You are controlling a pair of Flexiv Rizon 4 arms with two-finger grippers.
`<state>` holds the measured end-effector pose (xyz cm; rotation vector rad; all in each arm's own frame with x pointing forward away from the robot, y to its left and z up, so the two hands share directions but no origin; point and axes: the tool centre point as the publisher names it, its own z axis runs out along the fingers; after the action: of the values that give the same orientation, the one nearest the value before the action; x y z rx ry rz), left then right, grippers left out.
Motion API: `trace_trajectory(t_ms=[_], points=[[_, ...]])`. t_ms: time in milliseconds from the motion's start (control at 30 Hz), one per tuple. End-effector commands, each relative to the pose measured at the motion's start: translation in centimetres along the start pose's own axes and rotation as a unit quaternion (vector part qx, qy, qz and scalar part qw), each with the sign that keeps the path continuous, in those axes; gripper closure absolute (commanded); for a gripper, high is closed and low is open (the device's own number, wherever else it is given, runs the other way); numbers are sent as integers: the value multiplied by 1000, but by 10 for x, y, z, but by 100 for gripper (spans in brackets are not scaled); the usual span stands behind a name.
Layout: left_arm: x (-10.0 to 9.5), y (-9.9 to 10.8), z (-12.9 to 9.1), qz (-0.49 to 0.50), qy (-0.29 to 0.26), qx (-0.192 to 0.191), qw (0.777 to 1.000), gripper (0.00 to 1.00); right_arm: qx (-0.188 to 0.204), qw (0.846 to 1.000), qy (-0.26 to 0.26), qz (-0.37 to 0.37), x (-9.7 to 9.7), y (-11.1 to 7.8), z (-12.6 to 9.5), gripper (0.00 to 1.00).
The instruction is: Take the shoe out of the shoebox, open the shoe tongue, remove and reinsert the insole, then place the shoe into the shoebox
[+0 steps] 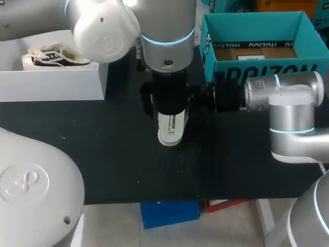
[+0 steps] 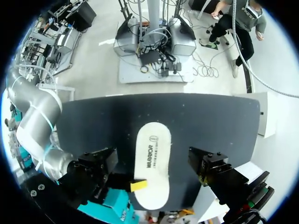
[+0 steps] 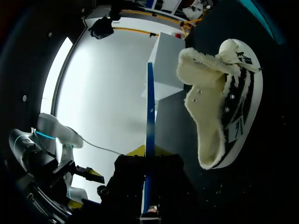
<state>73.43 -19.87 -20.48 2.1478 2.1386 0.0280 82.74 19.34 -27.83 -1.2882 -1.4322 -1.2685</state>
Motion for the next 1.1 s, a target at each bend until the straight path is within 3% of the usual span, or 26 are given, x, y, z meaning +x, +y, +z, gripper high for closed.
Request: trace_trajectory(t_ms=[33,367,900,1100], points=[[4,7,6,2,-4,2,1000,0,0,1000,-1,0,0,0,1,100],[12,52,2,11,-2,-11,1000,0,0,1000,-1,0,0,0,1,100],[28,141,19,17,0,-17,1000,0,0,1000,-1,0,0,0,1,100],[26,165,26,22,-6,-19,1000,0,0,1000,-1,0,0,0,1,100]])
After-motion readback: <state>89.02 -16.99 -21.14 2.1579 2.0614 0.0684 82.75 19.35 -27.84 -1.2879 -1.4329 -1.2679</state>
